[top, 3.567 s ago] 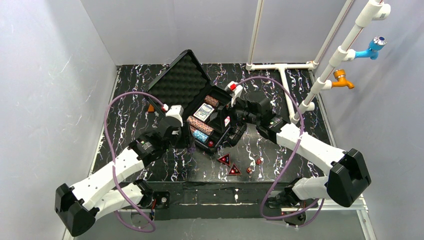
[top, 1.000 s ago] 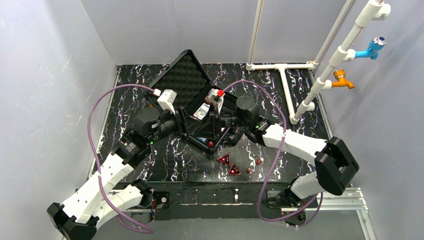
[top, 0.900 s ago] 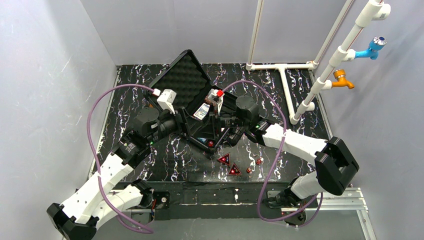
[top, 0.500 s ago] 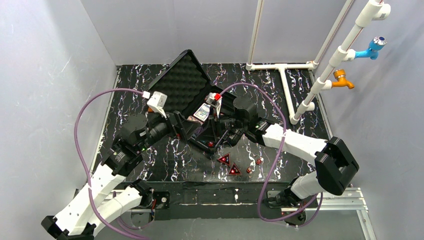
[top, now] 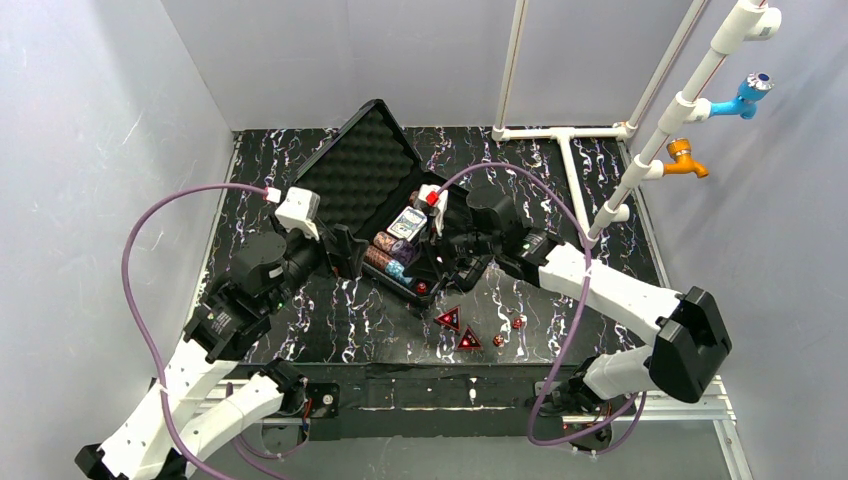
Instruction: Pack up texas hold em set
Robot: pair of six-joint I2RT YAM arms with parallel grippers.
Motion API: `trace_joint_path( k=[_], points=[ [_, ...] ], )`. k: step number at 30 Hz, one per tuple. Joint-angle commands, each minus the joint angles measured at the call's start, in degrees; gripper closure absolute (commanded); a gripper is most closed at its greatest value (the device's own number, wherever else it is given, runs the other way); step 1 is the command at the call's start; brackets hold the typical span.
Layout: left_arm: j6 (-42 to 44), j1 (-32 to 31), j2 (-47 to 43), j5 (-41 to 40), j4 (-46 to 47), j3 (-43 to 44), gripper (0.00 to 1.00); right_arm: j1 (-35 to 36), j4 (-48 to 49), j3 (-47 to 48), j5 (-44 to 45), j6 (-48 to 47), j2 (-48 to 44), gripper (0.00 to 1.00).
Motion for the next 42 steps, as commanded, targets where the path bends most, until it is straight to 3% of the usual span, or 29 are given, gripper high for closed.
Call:
trace_joint_path(
  k=[1,6,15,28,42],
  points=[
    [6.2,0.3,2.2,-12.4,-7.0,5.1,0.02,0.2,-4.8,5.9,7.5,-6.7,-4.2,0.99],
    [8.6,0.3,2.8,-19.1,-7.6,3.5,0.02,0.1,-12.0,8.2,16.0,-10.7,-4.2,0.99],
    [8.7,0.3,1.2,-22.4,-6.7,-1.5,0.02,-0.1,-25.6,11.9,29.0,-19.2,-2.3,0.99],
    [8.9,0.3,-0.7,-26.0,-6.4,-3.1,0.02,-0.1,-30.7,13.8,32.3,-26.7,1.2,0.99],
    [9.7,0.3,-1.1,-27.7,-6.5,-3.8,0.02,-0.1,-36.3,19.2,37.1,-24.4,11.4,0.99]
  ],
)
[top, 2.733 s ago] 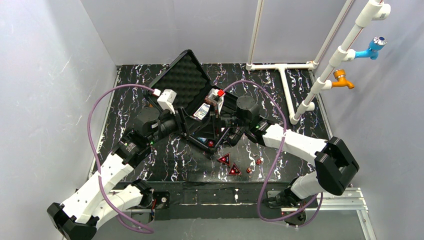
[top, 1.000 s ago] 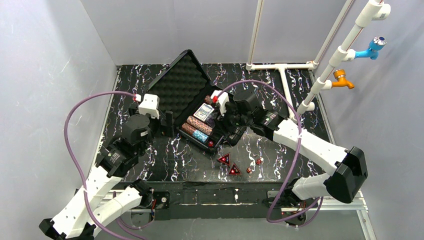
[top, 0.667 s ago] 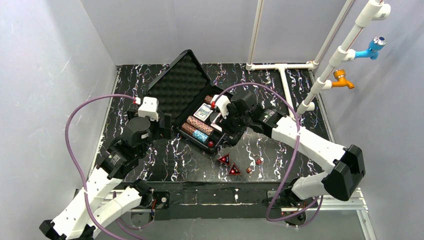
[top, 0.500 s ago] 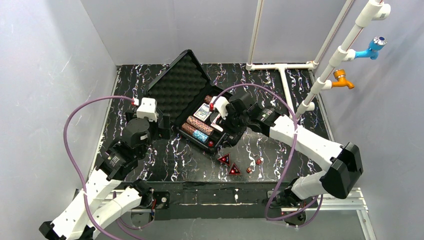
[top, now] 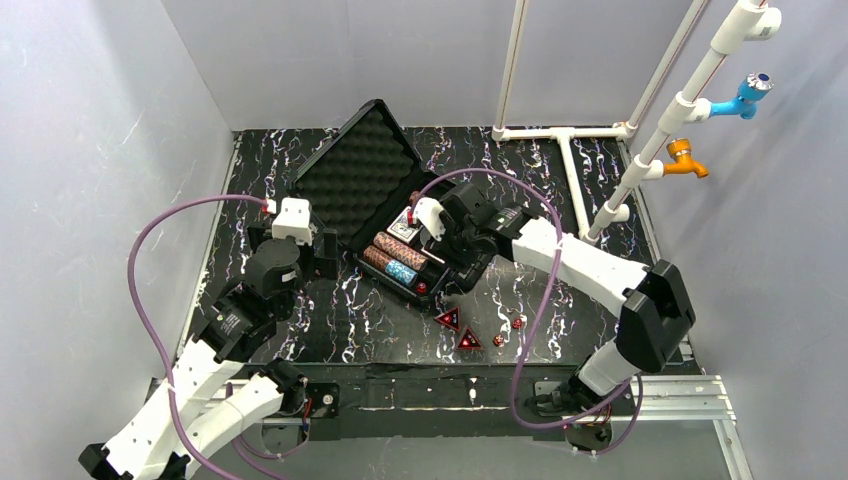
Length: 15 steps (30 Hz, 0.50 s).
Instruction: Pack up texas hold em set
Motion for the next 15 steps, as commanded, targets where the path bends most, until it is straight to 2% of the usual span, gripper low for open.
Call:
trace_joint_path(
  k=[1,7,15],
  points=[
    [0.7,0.3,-0.5,-2.2,0.2,-0.3,0.02,-0.1,0.3,6.0,4.0,1.7,2.7,0.99],
    [0.9,0.3,-1.0,-2.6,0.2,-0.7,0.02,-0.1,-3.1,9.9,8.1,3.1,7.1,0.99],
    [1.0,0.3,-1.1,-2.5,0.2,-0.8,0.02,-0.1,-2.5,10.0,12.5,3.0,9.8,0.99]
  ],
)
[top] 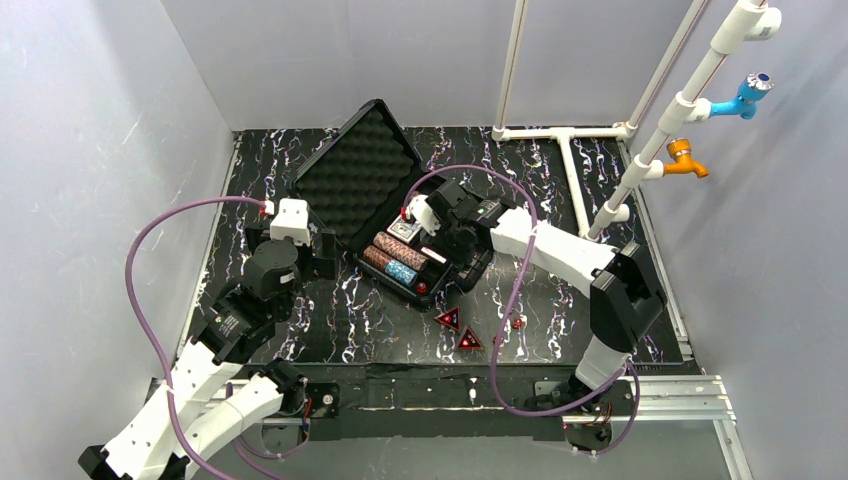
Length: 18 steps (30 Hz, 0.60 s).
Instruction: Pack up texas hold em set
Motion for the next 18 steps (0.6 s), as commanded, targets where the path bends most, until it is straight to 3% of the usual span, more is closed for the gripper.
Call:
trace_joint_path(
  k=[1,11,18],
  points=[
    [0.5,0.3,-0.6,-1.6,0.2,-0.6,0.02,-0.1,1.9,3.8,5.6,0.4,1.0,0.99],
    [0.6,0.3,-0.6,-1.7,0.3,-0.8,0.02,-0.5,0.6,13.3,14.7,-2.4,9.8,0.99],
    [0.6,0.3,-0.7,-1.4,0.5,-1.0,0.02,-3.5,2.2,16.5,13.5,-6.7,13.5,0.99]
  ],
)
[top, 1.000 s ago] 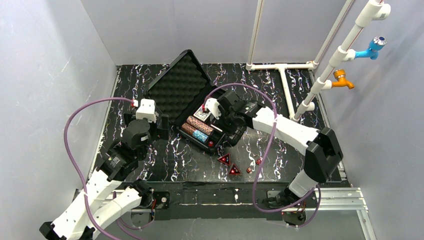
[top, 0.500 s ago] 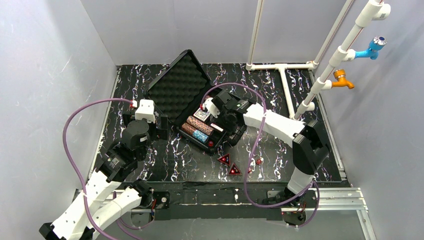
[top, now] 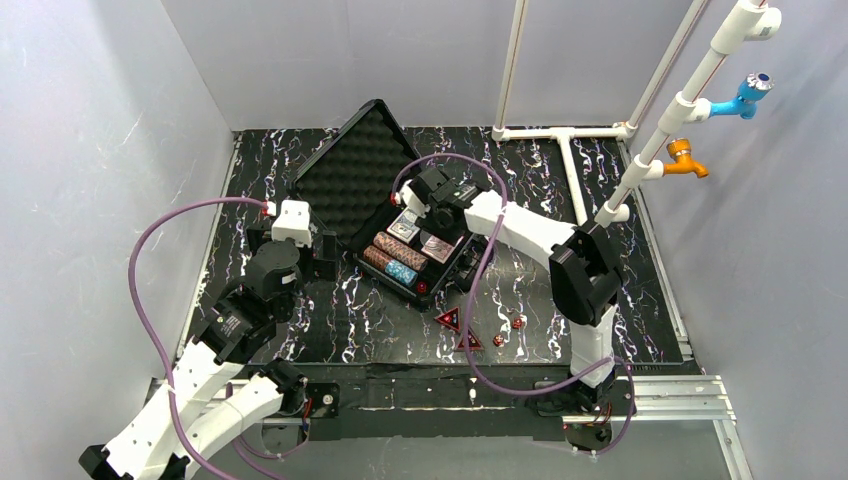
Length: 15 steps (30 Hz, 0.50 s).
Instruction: Pack up texas hold em set
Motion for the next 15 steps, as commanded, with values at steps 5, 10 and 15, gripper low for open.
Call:
trace_joint_path(
  k=[5,10,15],
  points=[
    [0.3,0.3,-0.7,-1.4,0.5,-0.3,0.02,-5.1,3.6,6.6,-3.0,-5.4,3.0,0.99],
    [0.4,0.3,-0.5,-1.3,0.6,-0.3,0.02,-6.4,3.2,7.8,-6.2,-8.1,5.4,0.99],
    [0.5,0.3,-0.4,-1.4,0.6,-0.4,0.02,-8.3,2.6,8.6,-11.7,-9.8,6.6,0.99]
  ],
)
